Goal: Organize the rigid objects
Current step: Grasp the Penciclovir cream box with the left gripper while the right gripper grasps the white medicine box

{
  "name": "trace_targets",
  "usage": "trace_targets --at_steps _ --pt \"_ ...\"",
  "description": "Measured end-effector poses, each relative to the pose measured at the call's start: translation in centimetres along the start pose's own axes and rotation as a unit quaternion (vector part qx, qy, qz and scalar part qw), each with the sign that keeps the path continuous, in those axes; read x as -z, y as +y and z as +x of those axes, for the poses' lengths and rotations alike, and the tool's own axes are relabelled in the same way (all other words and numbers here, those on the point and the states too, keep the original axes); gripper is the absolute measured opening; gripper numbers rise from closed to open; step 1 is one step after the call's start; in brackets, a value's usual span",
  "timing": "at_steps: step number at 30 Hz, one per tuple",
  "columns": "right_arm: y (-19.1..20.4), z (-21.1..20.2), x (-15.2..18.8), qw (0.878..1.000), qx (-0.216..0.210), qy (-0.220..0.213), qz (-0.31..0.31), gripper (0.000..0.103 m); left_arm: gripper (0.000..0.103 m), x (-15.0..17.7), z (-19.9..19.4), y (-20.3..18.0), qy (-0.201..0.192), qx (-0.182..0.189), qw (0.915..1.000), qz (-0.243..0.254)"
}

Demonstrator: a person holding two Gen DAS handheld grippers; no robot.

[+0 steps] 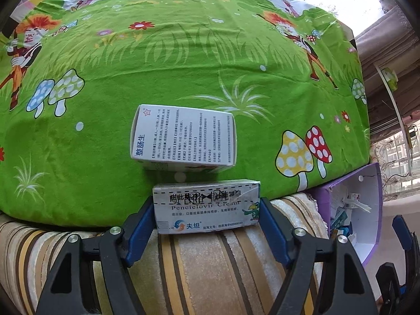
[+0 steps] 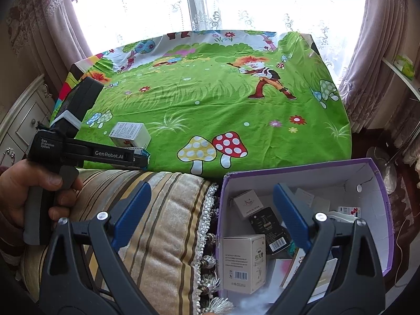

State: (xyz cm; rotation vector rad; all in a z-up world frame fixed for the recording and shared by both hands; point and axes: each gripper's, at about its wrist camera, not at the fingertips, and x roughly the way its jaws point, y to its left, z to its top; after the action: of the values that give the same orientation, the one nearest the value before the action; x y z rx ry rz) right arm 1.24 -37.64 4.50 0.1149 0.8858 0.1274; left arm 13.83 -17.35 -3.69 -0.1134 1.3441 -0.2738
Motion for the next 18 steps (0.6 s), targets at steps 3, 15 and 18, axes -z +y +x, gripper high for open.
trace_targets --at_steps 3,15,18 --pt "1.3 0.5 -0.8 1.0 -0.001 0.002 -0.023 0.095 0.076 0.7 -1.3 1.4 -0.017 0.004 0.9999 -0.001" --pt "8.3 4.7 -4.5 0.997 -0.03 0.043 -0.058 0.095 0.076 2.4 -5.2 8.2 -0.076 -0.009 0.9965 -0.034" --pt "9.9 6.5 -5.1 0.996 -0.033 0.065 -0.053 0.095 0.076 2.4 -5.9 9.5 -0.092 -0.015 0.9948 -0.041"
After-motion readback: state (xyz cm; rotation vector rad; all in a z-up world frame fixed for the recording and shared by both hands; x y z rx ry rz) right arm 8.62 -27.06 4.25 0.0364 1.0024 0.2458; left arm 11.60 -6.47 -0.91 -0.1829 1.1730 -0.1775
